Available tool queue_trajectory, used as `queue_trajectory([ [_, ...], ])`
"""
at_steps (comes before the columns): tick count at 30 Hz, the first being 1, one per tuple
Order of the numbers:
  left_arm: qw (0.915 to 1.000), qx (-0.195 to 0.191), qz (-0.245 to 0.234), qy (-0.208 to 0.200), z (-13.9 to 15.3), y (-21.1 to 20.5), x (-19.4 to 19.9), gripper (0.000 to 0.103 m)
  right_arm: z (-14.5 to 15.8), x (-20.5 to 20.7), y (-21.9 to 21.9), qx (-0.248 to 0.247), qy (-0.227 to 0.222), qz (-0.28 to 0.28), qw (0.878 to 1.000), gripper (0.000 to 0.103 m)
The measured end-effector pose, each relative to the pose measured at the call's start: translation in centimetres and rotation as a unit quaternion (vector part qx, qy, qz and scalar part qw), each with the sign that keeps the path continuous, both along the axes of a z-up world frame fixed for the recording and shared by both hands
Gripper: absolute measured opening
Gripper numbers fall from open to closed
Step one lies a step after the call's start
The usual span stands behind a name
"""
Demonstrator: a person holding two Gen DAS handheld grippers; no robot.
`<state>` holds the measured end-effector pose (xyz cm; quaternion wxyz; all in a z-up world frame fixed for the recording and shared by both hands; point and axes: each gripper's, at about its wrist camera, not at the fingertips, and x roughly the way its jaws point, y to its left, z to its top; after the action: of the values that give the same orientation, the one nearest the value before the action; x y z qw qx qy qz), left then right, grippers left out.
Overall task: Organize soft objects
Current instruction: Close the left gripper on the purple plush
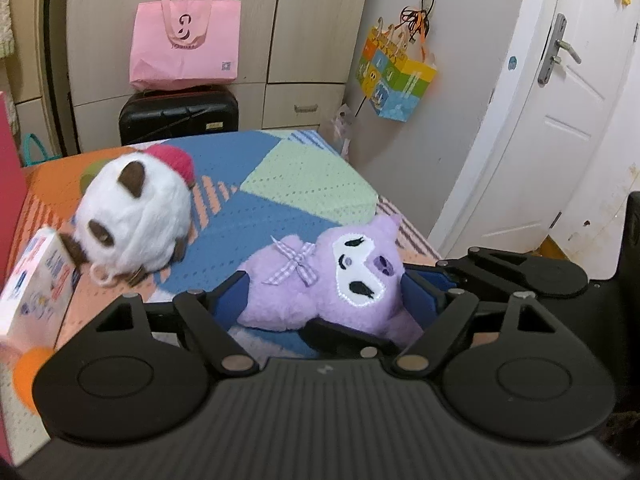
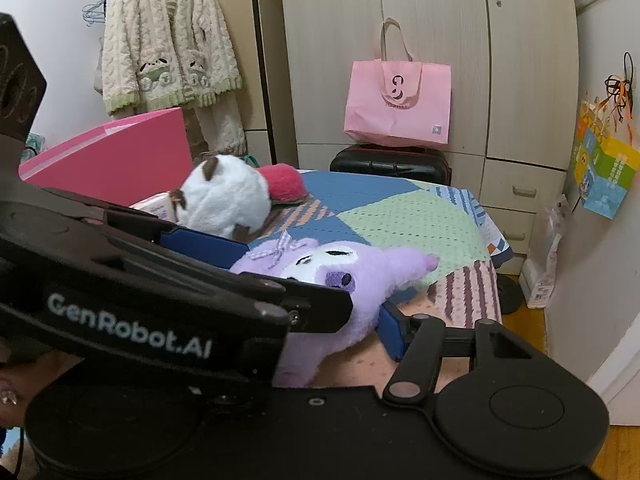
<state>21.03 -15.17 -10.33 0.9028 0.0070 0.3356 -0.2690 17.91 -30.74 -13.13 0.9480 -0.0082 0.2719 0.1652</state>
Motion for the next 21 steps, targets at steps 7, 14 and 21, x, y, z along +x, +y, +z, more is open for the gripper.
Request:
queue_trajectory([
  [7,0.9998,0.005,0.005,-0.018,1.1,1.0,-2.8,0.080,0.6,-2.2,0.9,0.010,-0.011,0.007,1.000,0.065],
  [14,0.9999,0.006,0.010,-0.013,1.6,2.4,-5.0,0.080,1.1,-4.7,2.1,0.020,-0.011,0.012,1.000,0.065],
  [21,0.9998,-0.002,0.018,-0.010,2.1,3.8,-7.2,0.080,1.8,-6.4,3.2,0.019,-0.003,0.017,1.000,0.065],
])
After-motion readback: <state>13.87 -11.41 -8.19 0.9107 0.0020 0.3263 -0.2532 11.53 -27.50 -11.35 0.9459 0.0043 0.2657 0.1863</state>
